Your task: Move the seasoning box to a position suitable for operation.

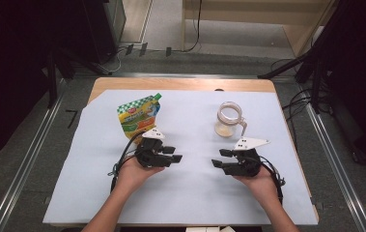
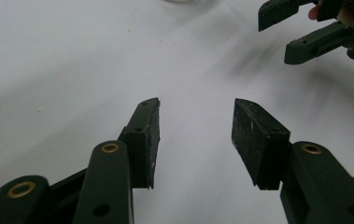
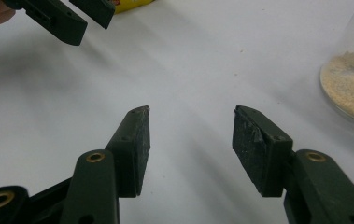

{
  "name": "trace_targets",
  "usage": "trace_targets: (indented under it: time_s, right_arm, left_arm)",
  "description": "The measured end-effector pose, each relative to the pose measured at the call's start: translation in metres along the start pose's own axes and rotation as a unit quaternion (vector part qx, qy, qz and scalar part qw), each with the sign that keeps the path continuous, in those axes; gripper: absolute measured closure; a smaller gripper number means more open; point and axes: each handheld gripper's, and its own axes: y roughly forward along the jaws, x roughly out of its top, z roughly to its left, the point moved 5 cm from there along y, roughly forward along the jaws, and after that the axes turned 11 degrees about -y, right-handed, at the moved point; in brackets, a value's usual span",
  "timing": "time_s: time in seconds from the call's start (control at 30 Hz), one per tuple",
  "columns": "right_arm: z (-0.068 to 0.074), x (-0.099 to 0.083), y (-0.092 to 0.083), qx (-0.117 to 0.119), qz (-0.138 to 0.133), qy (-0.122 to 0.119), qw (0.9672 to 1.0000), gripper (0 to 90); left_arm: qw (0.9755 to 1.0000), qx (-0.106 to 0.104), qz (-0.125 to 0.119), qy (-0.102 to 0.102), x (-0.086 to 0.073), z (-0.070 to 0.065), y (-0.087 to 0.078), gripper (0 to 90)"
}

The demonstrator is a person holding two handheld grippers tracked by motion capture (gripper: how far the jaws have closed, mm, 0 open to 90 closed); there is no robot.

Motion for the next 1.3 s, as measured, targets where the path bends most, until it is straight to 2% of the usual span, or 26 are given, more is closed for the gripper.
trace_targets:
  time_s: [0.23, 0.33, 0.4, 0.47, 0.6, 0.7, 0.77, 0.9, 1.0, 1.1, 1.2, 1.3]
  right_arm:
    - [-0.001, 0.000, -0.001, -0.001, 0.000, 0.000, 1.0000, 47.9]
    - [-0.002, 0.001, -0.002, -0.003, -0.004, 0.000, 1.0000, 47.9]
    - [-0.002, 0.001, -0.002, -0.003, -0.004, 0.000, 1.0000, 47.9]
    - [-0.002, 0.001, -0.003, -0.003, -0.004, 0.002, 1.0000, 47.9]
    - [-0.003, 0.001, -0.004, -0.005, -0.006, 0.003, 1.0000, 47.9]
    - [-0.005, 0.001, -0.005, -0.007, -0.007, 0.004, 0.9999, 47.7]
    - [-0.006, 0.002, -0.005, -0.007, -0.010, 0.006, 0.9999, 47.7]
    - [-0.009, 0.002, -0.008, -0.011, -0.013, 0.009, 0.9998, 47.7]
    - [-0.012, 0.002, -0.011, -0.017, -0.016, 0.009, 0.9997, 47.5]
    - [-0.015, 0.002, -0.014, -0.020, -0.019, 0.015, 0.9995, 47.6]
    - [-0.017, 0.002, -0.017, -0.024, -0.022, 0.016, 0.9994, 47.7]
    - [-0.019, 0.001, -0.020, -0.027, -0.023, 0.019, 0.9992, 47.7]
  left_arm:
    - [1.0000, -0.009, 0.002, 0.002, -0.001, 0.001, -0.001, 47.7]
    - [0.9999, -0.009, 0.005, 0.006, -0.002, 0.000, -0.001, 39.8]
    - [0.9998, -0.018, 0.006, 0.008, -0.004, -0.001, -0.002, 38.9]
    - [0.9995, -0.031, 0.007, 0.001, -0.005, -0.003, -0.003, 38.1]
    - [0.9993, -0.035, 0.005, 0.010, -0.006, -0.005, -0.007, 36.4]
    - [0.9990, -0.041, 0.014, -0.001, -0.007, -0.005, -0.008, 35.6]
    - [0.9987, -0.050, 0.015, -0.001, -0.009, -0.005, -0.008, 33.5]
    - [0.9985, -0.054, 0.003, 0.002, -0.007, -0.007, -0.009, 30.7]
    - [0.9988, -0.048, 0.004, 0.009, -0.008, -0.008, -0.010, 33.4]
    - [0.9990, -0.038, 0.003, 0.022, -0.009, -0.007, -0.012, 46.2]
    - [0.9988, -0.045, -0.004, 0.020, -0.008, -0.008, -0.014, 54.1]
    - [0.9987, -0.046, -0.009, 0.016, -0.007, -0.009, -0.015, 57.8]
